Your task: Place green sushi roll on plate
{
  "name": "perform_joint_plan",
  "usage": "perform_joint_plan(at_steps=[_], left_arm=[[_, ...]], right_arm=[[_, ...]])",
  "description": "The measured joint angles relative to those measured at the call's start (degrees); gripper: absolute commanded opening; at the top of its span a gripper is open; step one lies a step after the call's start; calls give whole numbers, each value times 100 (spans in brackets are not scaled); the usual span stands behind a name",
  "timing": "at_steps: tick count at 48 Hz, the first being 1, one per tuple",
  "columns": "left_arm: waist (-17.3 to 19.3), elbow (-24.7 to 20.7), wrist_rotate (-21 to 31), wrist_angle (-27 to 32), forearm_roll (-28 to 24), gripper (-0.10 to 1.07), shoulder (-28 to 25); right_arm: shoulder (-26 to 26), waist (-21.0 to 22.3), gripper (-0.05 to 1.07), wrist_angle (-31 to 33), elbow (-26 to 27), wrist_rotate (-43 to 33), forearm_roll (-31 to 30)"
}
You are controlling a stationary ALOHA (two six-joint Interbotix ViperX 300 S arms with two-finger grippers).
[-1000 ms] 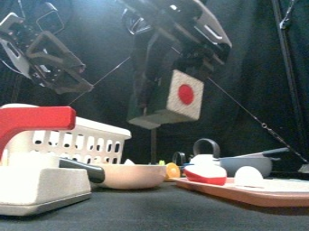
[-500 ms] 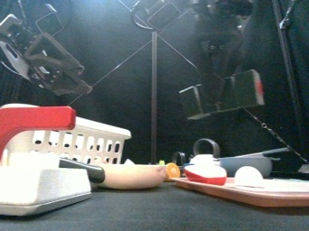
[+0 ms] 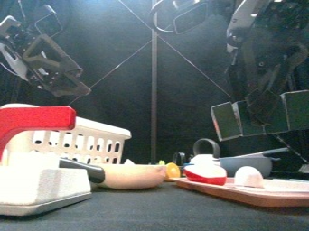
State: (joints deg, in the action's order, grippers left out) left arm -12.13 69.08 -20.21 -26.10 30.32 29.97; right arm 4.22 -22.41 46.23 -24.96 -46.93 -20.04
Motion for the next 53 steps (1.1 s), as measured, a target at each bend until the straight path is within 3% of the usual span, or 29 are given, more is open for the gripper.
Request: perform_joint_plan(at_steps=[10, 19, 27, 39, 53], left_arm=[[0, 35, 0, 0, 53, 95, 0], [0, 35, 9, 0, 53, 95, 0], [9, 35, 9, 0, 53, 95, -9], [9, 44, 9, 0, 53, 95, 0], [9, 53, 9, 0, 53, 95, 0]], right_arm=[[-290, 193, 70, -1099, -914, -35, 88], [-352, 193, 71, -1529, -1151, -35, 97], [-343, 211, 73, -1573, -1151, -53, 105], [-290, 290, 87, -1450, -1090, -44, 519], [-202, 290, 89, -1178, -896, -35, 422]])
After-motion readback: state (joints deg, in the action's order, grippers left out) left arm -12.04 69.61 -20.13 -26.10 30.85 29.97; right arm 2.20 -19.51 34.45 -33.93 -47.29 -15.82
